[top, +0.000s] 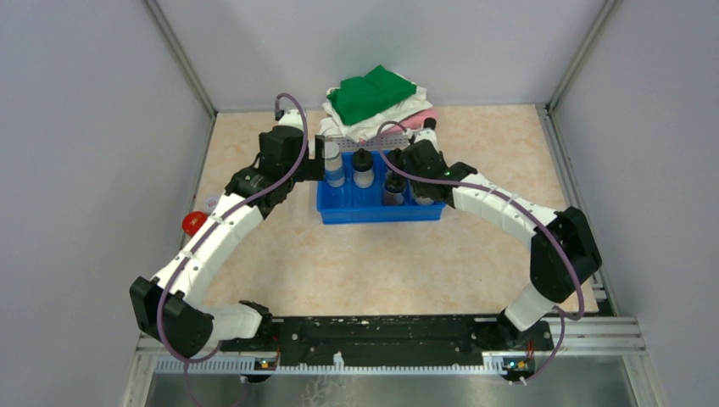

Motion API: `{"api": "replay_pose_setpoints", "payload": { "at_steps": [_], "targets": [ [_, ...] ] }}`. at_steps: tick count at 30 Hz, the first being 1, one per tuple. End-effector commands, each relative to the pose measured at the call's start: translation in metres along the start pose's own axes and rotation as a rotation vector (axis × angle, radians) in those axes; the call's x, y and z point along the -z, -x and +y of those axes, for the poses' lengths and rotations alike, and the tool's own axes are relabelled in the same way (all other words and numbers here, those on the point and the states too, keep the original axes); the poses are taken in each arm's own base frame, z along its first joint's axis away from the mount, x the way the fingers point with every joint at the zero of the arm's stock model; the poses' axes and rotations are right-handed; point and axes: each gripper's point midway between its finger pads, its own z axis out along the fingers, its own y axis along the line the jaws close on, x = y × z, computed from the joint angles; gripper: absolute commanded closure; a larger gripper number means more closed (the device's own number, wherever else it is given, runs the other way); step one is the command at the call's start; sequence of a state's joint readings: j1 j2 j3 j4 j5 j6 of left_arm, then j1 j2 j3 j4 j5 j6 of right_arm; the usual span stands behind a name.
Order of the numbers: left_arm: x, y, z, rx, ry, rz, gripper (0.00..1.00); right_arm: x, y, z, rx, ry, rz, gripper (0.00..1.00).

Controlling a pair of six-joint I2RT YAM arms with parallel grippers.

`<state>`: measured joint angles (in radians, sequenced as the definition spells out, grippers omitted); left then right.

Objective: Organize the condiment bottles
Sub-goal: Place the bottle in the storage box, then pick up the bottle from the center of the board.

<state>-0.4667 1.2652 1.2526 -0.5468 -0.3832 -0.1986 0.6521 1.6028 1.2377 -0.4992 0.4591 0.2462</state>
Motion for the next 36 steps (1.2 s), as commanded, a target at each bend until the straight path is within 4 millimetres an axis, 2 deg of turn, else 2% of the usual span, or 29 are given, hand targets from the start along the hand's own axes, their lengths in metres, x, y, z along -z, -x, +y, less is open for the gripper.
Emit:
{"api": "replay_pose_setpoints", "payload": {
  "at_steps": [1, 3, 4, 5, 6, 10, 13, 16, 19, 23, 27, 30, 34, 36],
  "targets": [
    [0.001, 0.009, 0.001, 0.008, -0.002, -0.034, 0.01, -0.004, 0.013, 0.001, -0.022, -0.023, -0.054, 1.0],
    [0.001, 0.01, 0.001, 0.007, -0.001, -0.035, 0.01, -0.004, 0.013, 0.003, -0.02, -0.014, -0.053, 1.0],
    [0.001, 0.01, 0.001, 0.007, 0.0, -0.034, 0.01, -0.003, 0.014, 0.003, -0.022, -0.01, -0.053, 0.96],
    [0.0, 0.009, 0.001, 0.006, -0.001, -0.034, 0.01, -0.001, 0.014, 0.003, -0.022, -0.009, -0.053, 0.78],
    [0.0, 0.009, 0.001, 0.006, -0.002, -0.032, 0.01, 0.0, 0.015, 0.002, -0.025, -0.008, -0.056, 0.64],
    [-0.003, 0.006, -0.001, 0.002, -0.007, -0.015, 0.01, 0.012, 0.021, -0.004, -0.038, -0.005, -0.093, 0.29],
    [-0.005, 0.005, -0.003, 0.003, -0.009, -0.009, 0.01, 0.021, 0.026, -0.008, -0.043, -0.004, -0.112, 0.15],
    [-0.004, 0.008, -0.001, 0.006, 0.003, -0.016, 0.01, 0.036, 0.034, -0.014, -0.053, -0.001, -0.134, 0.13],
    [-0.004, 0.012, 0.011, -0.005, 0.066, -0.03, 0.01, 0.059, 0.045, -0.025, -0.074, -0.001, -0.173, 0.12],
    [-0.005, 0.011, 0.049, 0.021, 0.231, -0.012, 0.01, 0.087, 0.054, -0.035, -0.101, 0.025, -0.225, 0.12],
    [-0.003, -0.006, 0.093, 0.167, 0.345, 0.01, 0.01, 0.106, 0.058, -0.037, -0.115, 0.069, -0.241, 0.12],
    [0.015, -0.02, 0.115, 0.283, 0.475, 0.013, 0.01, 0.115, 0.059, -0.036, -0.112, 0.092, -0.241, 0.13],
    [0.046, -0.055, 0.154, 0.459, 0.768, -0.016, 0.01, 0.12, 0.06, -0.035, -0.106, 0.111, -0.231, 0.13],
    [0.053, -0.062, 0.164, 0.469, 0.853, -0.006, 0.01, 0.121, 0.059, -0.034, -0.109, 0.116, -0.222, 0.13]
  ]
}}
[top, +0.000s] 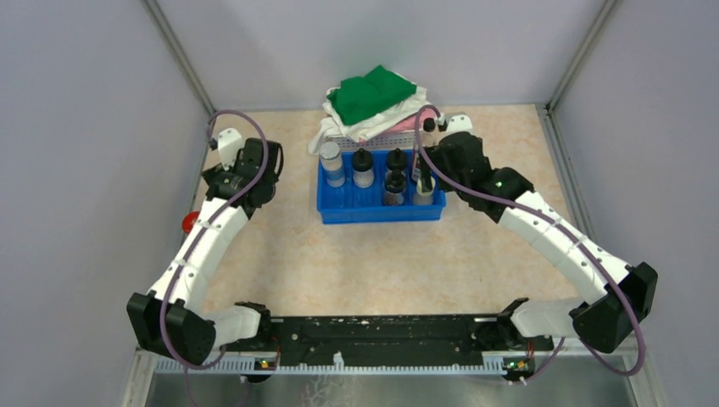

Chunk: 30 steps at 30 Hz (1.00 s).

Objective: Organize the condiment bottles
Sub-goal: Pick up the bottle from the center of the board.

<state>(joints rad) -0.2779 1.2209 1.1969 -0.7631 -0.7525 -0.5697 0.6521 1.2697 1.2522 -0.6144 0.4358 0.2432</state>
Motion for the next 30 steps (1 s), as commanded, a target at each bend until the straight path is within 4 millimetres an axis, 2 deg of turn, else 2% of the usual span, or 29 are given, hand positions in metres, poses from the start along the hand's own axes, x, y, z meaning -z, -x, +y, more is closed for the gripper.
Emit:
{"api": "replay_pose_setpoints", "payload": {
  "at_steps": [1, 5, 11, 17, 21, 27, 30],
  "targets": [
    [0.007, -0.006, 0.058, 0.169, 0.307, -0.052, 0.01, 0.016, 0.016, 0.006, -0.019, 0.044, -0.018, 0.13],
    [0.009, -0.025, 0.094, 0.235, 0.504, 0.011, 0.01, 0.018, 0.009, 0.009, -0.043, 0.066, 0.005, 0.13],
    [0.004, -0.045, 0.12, 0.365, 0.643, 0.063, 0.01, 0.018, -0.002, 0.012, -0.047, 0.083, 0.045, 0.14],
    [-0.004, -0.067, 0.135, 0.477, 0.714, 0.105, 0.01, 0.019, -0.006, 0.013, -0.043, 0.088, 0.061, 0.14],
    [-0.021, -0.076, 0.144, 0.477, 0.741, 0.13, 0.01, 0.016, -0.012, 0.012, -0.038, 0.085, 0.075, 0.14],
    [-0.05, -0.075, 0.152, 0.409, 0.76, 0.144, 0.01, 0.011, -0.024, 0.013, -0.022, 0.085, 0.098, 0.14],
    [-0.065, -0.072, 0.149, 0.392, 0.731, 0.157, 0.01, 0.007, -0.029, 0.014, -0.016, 0.084, 0.109, 0.14]
  ]
}}
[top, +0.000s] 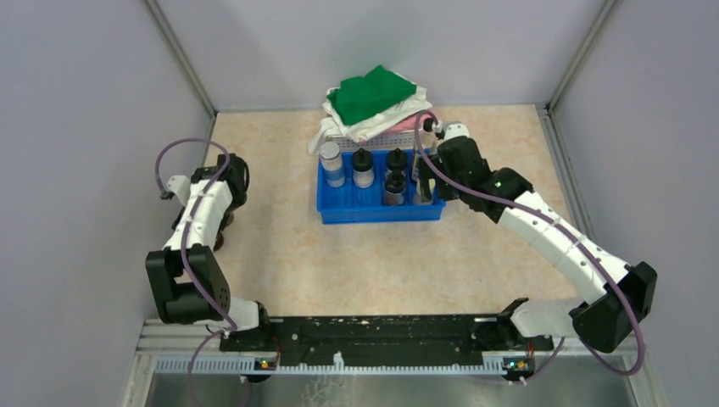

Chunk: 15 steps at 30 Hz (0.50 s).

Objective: Organize the condiment bottles
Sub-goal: Pick up the bottle from the center of the board.

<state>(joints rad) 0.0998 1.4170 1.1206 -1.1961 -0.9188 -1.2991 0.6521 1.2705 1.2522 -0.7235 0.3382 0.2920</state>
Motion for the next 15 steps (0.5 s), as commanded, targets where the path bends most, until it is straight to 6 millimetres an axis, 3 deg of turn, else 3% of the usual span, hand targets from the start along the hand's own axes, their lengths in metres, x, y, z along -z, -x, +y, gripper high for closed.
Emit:
{"api": "replay_pose_setpoints", "payload": {
  "at_steps": [1, 15],
  "targets": [
    [-0.012, 0.009, -0.028, -0.02, -0.064, -0.012, 0.01, -0.002, -0.001, 0.005, -0.004, 0.019, -0.012, 0.14],
    [-0.035, 0.015, -0.06, -0.059, -0.09, -0.013, 0.01, -0.018, -0.023, 0.005, 0.015, 0.01, 0.032, 0.14]
  ]
}}
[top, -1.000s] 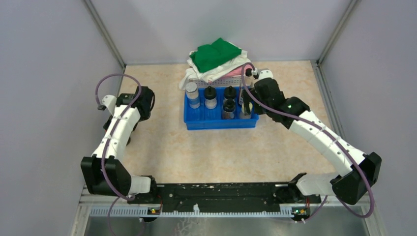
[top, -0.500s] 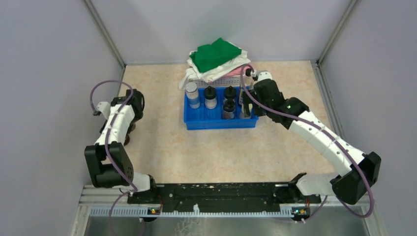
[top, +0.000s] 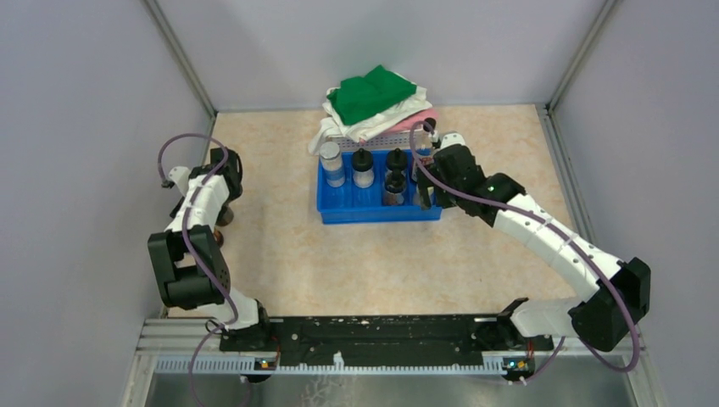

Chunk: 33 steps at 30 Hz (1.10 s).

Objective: Organize the condiment bottles
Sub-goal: Pick up the bottle from the center of the board.

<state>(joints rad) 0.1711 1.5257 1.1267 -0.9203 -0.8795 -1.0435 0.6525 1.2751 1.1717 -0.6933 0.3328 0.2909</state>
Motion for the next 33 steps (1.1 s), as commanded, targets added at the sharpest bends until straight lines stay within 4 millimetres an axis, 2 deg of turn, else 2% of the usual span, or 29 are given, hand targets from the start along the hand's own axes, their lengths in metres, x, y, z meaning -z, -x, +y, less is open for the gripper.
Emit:
{"api": "replay_pose_setpoints", "payload": {
  "at_steps": [1, 10, 20, 33],
  "targets": [
    [-0.008, 0.015, -0.016, 0.021, -0.033, -0.014, 0.01, -0.004, 0.003, 0.007, -0.003, 0.02, -0.017, 0.14],
    [-0.016, 0.028, -0.028, 0.046, -0.052, -0.004, 0.01, -0.012, -0.008, 0.007, 0.008, 0.017, 0.011, 0.14],
    [-0.016, 0.04, -0.034, 0.046, -0.066, -0.025, 0.01, -0.021, -0.02, 0.013, 0.007, 0.038, 0.041, 0.14],
    [-0.041, 0.03, -0.037, 0.029, -0.021, 0.029, 0.01, -0.023, -0.035, 0.011, 0.014, 0.039, 0.063, 0.14]
  ]
}}
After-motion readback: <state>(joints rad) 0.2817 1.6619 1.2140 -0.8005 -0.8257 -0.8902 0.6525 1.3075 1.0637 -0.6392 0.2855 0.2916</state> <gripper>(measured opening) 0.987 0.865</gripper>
